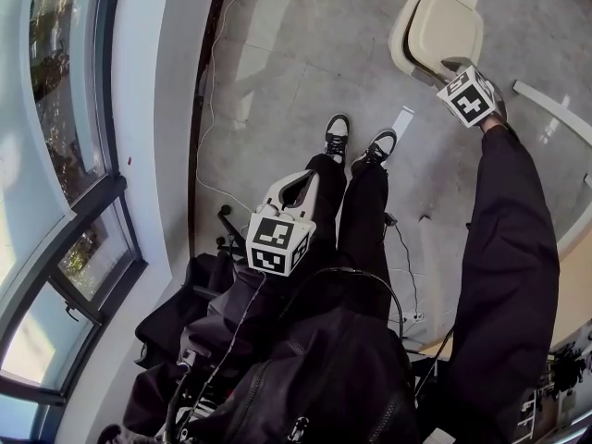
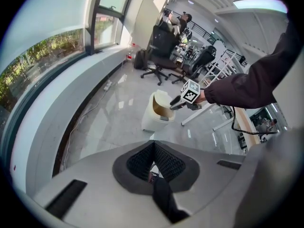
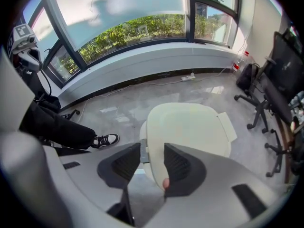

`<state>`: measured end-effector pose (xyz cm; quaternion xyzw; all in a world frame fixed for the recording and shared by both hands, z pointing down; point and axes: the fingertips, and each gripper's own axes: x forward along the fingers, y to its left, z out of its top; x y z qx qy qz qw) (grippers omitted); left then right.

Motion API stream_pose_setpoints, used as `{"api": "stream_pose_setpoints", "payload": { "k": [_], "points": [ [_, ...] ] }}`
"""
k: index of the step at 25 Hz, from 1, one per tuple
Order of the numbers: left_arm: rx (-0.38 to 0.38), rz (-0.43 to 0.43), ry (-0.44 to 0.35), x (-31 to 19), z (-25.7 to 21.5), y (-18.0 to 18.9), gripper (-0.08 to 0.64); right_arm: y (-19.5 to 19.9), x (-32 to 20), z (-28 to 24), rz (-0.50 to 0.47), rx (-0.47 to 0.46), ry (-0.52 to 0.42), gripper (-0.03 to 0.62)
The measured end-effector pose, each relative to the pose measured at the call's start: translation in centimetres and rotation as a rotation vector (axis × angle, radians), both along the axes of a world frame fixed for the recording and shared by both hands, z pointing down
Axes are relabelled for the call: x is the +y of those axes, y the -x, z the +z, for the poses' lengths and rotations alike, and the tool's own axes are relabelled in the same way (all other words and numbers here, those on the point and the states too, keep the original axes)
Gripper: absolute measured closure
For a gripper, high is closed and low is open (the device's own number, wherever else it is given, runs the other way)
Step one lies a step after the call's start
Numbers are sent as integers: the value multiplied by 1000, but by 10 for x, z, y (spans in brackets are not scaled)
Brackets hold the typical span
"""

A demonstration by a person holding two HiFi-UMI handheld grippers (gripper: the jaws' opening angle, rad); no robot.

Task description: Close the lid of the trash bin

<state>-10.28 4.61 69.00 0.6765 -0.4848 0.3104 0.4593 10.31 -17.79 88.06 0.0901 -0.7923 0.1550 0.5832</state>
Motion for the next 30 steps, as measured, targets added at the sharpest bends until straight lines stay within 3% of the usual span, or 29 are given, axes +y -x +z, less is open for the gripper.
{"api": "stream_pose_setpoints", "payload": {
  "k": [11, 21, 30],
  "points": [
    [10, 23, 69, -7, 7, -4, 560, 3, 12, 31, 32, -3, 17, 434],
    [-26, 31, 61, -41, 9, 10, 560, 5, 15, 50, 68, 0, 23, 436],
    [-7, 34, 85, -40, 22, 2, 560, 5, 16, 73, 65, 33, 17, 436]
  ]
}}
